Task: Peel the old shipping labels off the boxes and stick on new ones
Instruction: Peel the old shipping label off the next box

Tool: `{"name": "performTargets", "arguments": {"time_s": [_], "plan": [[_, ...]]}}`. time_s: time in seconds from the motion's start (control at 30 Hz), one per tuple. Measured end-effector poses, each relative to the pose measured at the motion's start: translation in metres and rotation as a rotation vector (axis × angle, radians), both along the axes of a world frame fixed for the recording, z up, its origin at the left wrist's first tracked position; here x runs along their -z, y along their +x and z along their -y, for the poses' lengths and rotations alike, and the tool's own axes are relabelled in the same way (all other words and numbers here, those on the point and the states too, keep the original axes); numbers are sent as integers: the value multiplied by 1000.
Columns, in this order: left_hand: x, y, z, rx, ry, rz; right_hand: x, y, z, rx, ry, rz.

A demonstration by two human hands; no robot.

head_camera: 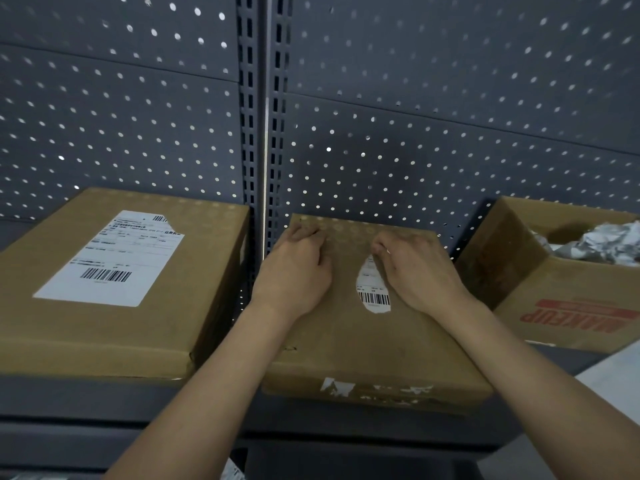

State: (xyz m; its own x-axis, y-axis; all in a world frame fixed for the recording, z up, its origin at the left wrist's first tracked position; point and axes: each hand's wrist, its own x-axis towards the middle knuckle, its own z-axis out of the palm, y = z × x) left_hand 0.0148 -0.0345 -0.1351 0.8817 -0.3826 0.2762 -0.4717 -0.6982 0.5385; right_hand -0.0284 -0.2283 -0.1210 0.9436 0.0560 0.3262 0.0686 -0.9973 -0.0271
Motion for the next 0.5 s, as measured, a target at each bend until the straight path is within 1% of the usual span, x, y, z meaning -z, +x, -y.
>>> {"name": "performTargets", "arguments": {"time_s": [0.27,0.5], "plan": [[5,3,2,12,-7,6,0,1,-1,-5,-111,-16],[4,4,1,5,2,-2,-1,5,0,-38,-129,-62]]}}
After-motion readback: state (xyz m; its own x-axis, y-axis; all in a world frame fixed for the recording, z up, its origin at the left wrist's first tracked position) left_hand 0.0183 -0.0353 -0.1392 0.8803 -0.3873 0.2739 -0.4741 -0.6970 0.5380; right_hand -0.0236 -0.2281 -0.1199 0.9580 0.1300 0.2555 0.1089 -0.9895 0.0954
